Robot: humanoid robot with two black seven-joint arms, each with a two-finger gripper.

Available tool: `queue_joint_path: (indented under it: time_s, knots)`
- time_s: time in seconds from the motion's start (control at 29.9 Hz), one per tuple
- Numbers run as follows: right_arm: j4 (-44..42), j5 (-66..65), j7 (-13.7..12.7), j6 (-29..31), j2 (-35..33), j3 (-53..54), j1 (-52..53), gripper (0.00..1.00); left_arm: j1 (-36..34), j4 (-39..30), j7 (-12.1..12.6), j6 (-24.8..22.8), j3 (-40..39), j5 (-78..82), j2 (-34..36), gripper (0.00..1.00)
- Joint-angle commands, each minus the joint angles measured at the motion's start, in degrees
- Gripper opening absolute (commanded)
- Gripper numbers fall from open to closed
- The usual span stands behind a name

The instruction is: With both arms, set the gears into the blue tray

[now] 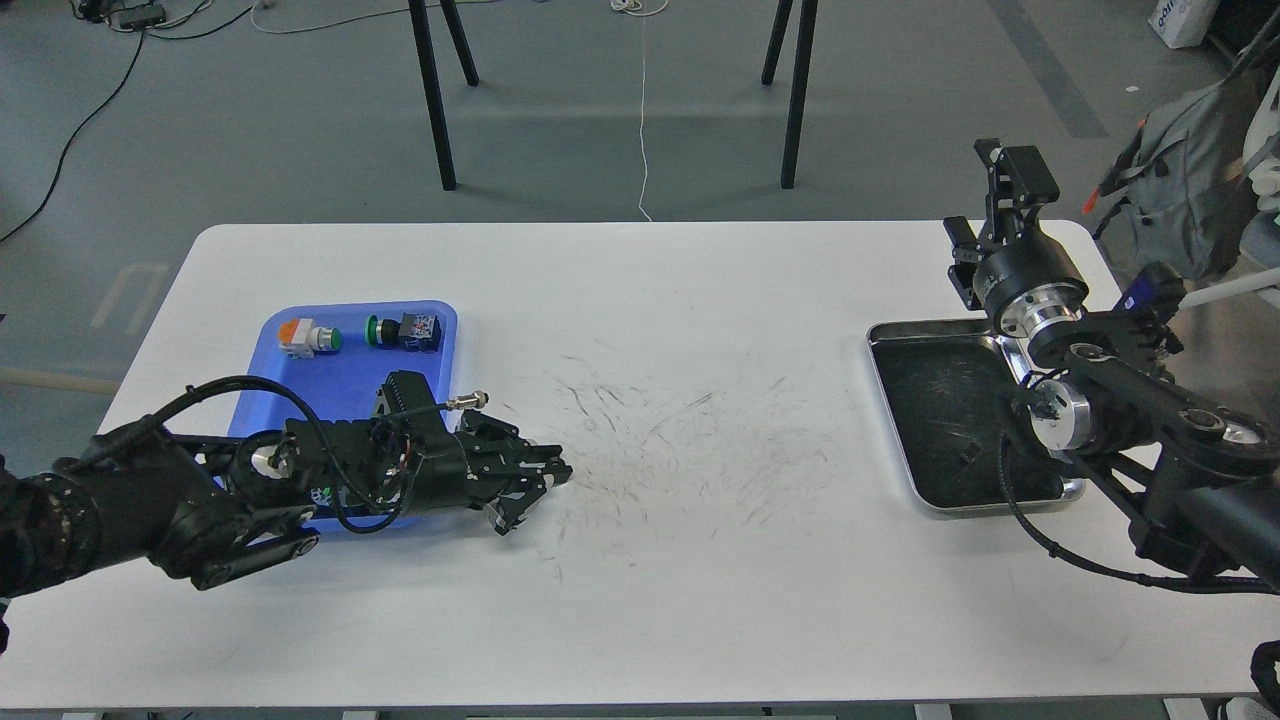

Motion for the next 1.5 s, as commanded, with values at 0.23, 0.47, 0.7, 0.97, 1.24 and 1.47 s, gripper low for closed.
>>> queue_joint_path:
  time_s: [0.23,0.47,0.7,0.97,1.24,1.47]
  knots:
    - [0.1,0.0,0.0,0.0,0.2,0.0,0.1,0.97,-4.3,-0.9,0.0,0.1,-0.3,-4.2,2.3,0.19]
    - [0.3,0.0,0.1,0.0,0.0,0.0,0.1,0.97,-6.6,-0.8,0.0,0.1,-0.8,-9.8,5.7,0.19]
    - [0.4,0.0,0.1,0.0,0.2,0.0,0.1,0.97,-6.2,-0.1,0.0,0.2,-2.7,-10.6,11.2,0.10]
    - [0.5,0.0,0.1,0.0,0.2,0.0,0.2,0.97,-3.1,1.9,0.0,0.2,-4.9,-10.9,15.5,0.10]
    - [0.6,0.0,0.1,0.1,0.1,-0.1,0.3,0.97,1.4,4.7,0.0,0.1,-5.4,-10.8,16.7,0.10]
    - [0.6,0.0,0.1,0.1,0.2,-0.1,0.3,0.97,3.6,6.8,0.0,0.1,-5.5,-10.9,16.9,0.10]
